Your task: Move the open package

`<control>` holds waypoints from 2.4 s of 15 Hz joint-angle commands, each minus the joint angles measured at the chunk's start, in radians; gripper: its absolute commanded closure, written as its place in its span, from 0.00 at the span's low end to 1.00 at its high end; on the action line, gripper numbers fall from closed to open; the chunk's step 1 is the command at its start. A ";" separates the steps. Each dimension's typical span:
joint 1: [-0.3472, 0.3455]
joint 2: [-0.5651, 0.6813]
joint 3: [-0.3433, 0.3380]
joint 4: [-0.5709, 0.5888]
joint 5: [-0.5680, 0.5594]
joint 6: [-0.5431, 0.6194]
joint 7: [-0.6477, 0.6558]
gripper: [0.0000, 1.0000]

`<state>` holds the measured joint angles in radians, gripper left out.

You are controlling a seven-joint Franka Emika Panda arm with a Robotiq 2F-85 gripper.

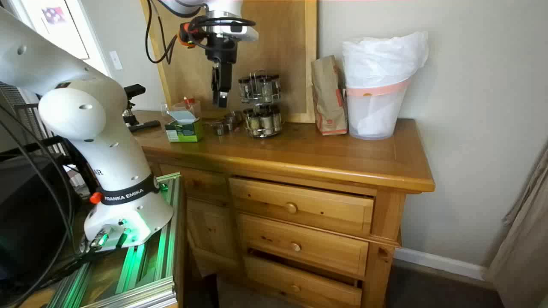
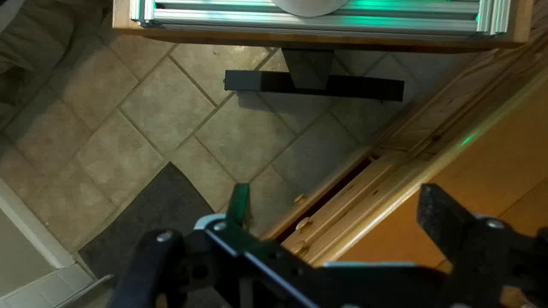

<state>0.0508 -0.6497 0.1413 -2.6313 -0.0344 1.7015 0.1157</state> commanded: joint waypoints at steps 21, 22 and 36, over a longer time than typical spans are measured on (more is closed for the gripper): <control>0.370 -0.086 0.101 -0.012 0.041 0.122 -0.280 0.00; 0.394 -0.090 0.105 -0.011 0.044 0.141 -0.301 0.00; 0.594 -0.075 0.081 -0.037 0.088 0.319 -0.601 0.00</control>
<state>0.5843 -0.7156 0.2470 -2.6399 0.0170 1.9563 -0.3829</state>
